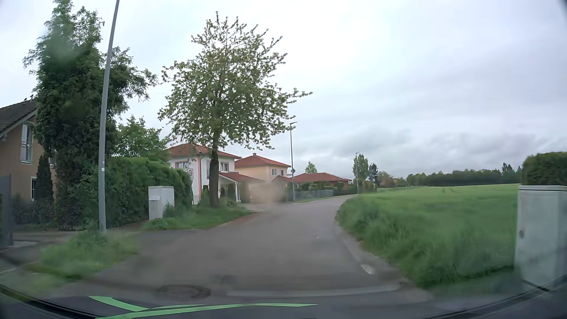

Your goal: Follow the waypoints while adhering to traffic rules and regulations

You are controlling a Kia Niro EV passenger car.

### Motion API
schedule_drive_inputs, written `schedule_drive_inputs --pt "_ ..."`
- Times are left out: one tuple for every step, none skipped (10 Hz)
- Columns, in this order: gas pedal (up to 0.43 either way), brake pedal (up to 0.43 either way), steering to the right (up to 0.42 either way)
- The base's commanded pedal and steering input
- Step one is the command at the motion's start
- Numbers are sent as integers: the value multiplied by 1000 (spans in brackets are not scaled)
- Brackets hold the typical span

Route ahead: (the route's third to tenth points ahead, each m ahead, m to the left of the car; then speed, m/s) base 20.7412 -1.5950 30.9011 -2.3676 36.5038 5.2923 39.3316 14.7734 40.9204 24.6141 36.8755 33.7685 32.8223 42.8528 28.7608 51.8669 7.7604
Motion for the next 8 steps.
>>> schedule_drive_inputs --pt "0 43 17" --pt "0 55 22" --pt "0 55 25" --pt "0 55 25" --pt "0 73 27" --pt "0 110 38" --pt "0 122 44" --pt "0 134 43"
